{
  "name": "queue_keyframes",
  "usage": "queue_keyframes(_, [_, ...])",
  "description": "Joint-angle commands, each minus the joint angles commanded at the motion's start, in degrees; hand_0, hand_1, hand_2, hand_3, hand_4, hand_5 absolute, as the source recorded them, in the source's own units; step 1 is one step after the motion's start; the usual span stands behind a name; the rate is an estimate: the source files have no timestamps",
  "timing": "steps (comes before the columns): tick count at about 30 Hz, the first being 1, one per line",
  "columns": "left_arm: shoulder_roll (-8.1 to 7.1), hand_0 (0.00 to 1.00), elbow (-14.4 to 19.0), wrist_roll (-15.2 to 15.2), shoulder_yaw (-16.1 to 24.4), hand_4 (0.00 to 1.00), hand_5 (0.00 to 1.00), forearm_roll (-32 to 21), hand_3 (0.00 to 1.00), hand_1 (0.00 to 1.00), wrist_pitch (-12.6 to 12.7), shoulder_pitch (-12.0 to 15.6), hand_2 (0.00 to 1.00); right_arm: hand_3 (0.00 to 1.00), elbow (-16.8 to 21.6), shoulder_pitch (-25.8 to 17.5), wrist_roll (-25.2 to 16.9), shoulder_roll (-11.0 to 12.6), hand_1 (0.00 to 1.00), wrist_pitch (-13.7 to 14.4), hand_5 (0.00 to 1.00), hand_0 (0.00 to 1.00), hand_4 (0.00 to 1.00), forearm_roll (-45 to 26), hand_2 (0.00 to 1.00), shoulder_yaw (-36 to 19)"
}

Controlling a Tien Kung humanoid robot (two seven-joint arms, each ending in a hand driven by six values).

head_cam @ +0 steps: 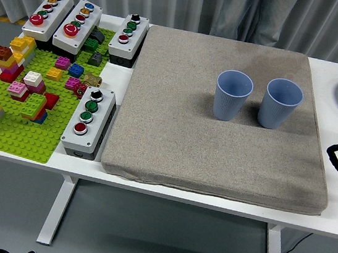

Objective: Pick cup pour cup place

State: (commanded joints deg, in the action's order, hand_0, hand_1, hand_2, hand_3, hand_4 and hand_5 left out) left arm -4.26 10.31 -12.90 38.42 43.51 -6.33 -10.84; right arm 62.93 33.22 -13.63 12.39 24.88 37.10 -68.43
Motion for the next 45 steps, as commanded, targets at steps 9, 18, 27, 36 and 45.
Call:
queue_keyframes(9, [0.05, 0.765, 0.0, 0.0, -0.1, 0.498, 0.998, -0.1, 0.648, 0.754, -0.1, -0.2, 0.802, 0.827, -0.2, 0.0, 0.5, 0.0, 0.841, -0.2, 0.998, 0.988, 0.786, 0.0, 0.866, -0.3])
queue_keyframes(18, [0.11, 0.765, 0.0, 0.0, 0.1, 0.498, 0.998, -0.1, 0.647, 0.754, -0.1, -0.2, 0.802, 0.829, -0.1, 0.1, 0.9, 0.1, 0.841, -0.2, 0.998, 0.987, 0.783, 0.4, 0.867, -0.4])
queue_keyframes(27, [0.20, 0.765, 0.0, -0.1, 0.8, 0.497, 0.998, 0.1, 0.647, 0.754, 0.0, 0.0, 0.803, 0.829, -0.1, 0.1, 0.8, 0.1, 0.842, -0.7, 0.998, 0.986, 0.779, 0.2, 0.868, -0.5])
queue_keyframes(36, [0.10, 0.765, 0.0, 0.0, 0.6, 0.497, 0.998, -0.2, 0.646, 0.754, -0.1, -0.2, 0.803, 0.830, -0.1, 0.2, 0.9, 0.1, 0.843, -0.8, 0.998, 0.984, 0.768, 0.2, 0.868, -0.5])
queue_keyframes(45, [0.10, 0.765, 0.0, 0.0, 0.3, 0.498, 0.998, -0.2, 0.647, 0.754, -0.1, -0.2, 0.803, 0.830, 0.0, 0.3, 1.2, 0.2, 0.844, -0.9, 0.998, 0.984, 0.757, 0.5, 0.868, -0.2])
